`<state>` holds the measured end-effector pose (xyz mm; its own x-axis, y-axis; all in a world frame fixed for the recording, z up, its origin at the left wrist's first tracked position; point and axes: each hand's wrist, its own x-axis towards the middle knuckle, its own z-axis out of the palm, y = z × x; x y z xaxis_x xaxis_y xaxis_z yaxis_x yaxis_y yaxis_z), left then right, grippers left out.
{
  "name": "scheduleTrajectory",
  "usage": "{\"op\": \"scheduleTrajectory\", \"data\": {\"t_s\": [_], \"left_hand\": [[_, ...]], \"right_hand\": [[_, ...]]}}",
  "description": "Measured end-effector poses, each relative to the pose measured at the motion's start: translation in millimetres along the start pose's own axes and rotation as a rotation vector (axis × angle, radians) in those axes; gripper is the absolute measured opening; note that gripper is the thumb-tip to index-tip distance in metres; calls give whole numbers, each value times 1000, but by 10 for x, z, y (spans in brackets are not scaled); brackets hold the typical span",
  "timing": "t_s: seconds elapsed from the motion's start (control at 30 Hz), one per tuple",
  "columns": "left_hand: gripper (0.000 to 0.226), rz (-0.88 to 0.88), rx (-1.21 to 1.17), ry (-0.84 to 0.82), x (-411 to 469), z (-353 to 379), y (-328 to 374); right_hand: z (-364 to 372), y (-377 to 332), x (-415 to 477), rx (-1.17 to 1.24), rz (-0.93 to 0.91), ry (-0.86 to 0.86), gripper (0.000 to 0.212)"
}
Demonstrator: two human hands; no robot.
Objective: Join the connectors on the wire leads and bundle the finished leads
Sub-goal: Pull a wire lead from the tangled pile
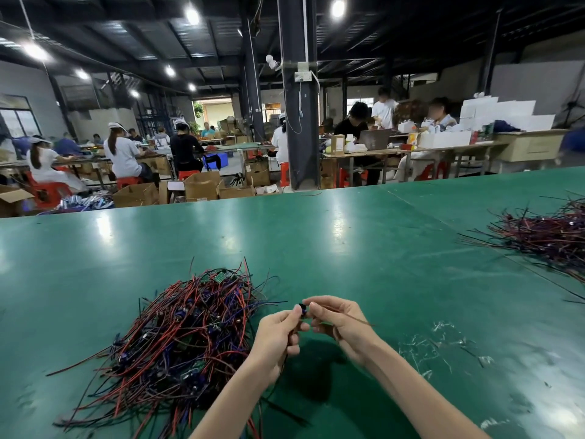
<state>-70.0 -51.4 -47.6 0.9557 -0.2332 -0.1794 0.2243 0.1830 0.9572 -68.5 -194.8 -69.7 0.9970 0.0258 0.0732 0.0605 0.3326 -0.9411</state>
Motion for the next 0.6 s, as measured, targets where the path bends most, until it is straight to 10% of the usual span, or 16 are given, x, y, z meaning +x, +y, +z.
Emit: {"op": "scheduleTrajectory", "data": {"t_s": [0.6], "left_hand": [[16,42,192,-168,-201,173,-3]], "right_hand": [[-284,-12,129,-39,-24,376,32]]}}
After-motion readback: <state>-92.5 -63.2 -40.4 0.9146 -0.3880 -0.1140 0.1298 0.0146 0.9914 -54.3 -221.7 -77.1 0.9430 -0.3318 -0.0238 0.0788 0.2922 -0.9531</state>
